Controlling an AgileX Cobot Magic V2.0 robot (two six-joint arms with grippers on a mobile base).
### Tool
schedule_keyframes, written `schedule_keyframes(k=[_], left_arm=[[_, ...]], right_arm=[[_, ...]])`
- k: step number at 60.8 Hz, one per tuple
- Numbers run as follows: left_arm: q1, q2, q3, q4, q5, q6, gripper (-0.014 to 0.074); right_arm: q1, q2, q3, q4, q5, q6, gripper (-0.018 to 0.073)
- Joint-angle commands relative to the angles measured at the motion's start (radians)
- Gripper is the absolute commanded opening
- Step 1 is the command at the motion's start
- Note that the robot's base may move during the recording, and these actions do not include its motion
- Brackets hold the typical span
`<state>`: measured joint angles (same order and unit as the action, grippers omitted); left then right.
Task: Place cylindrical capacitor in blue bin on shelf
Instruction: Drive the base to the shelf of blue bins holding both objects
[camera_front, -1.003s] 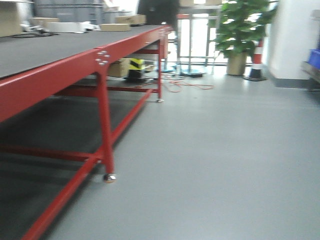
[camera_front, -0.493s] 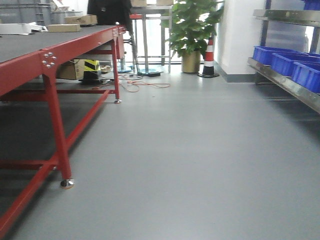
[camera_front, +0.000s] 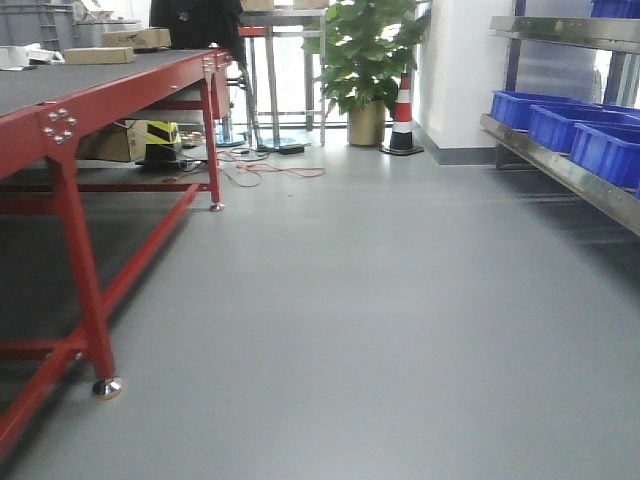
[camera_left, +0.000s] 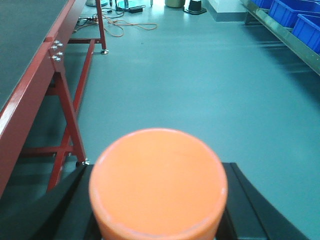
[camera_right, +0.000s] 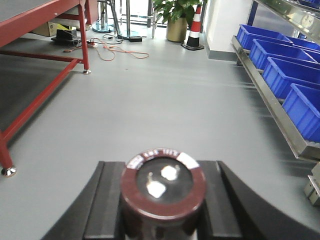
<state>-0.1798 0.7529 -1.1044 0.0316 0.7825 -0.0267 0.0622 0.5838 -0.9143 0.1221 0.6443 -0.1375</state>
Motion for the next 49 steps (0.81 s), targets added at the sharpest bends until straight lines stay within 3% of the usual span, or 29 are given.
schedule_keyframes(k=[1,49], left_arm=[[-0.006,-0.004,-0.006,-0.001,-0.022,-0.004,-0.0111],[-0.006,-0.004,-0.006,-0.001,-0.022,-0.004,-0.0111]], right_arm=[[0.001,-0.001,-0.003,-0.002,-0.024,-0.004,-0.0153],[0.001,-0.001,-0.003,-0.002,-0.024,-0.004,-0.0153]])
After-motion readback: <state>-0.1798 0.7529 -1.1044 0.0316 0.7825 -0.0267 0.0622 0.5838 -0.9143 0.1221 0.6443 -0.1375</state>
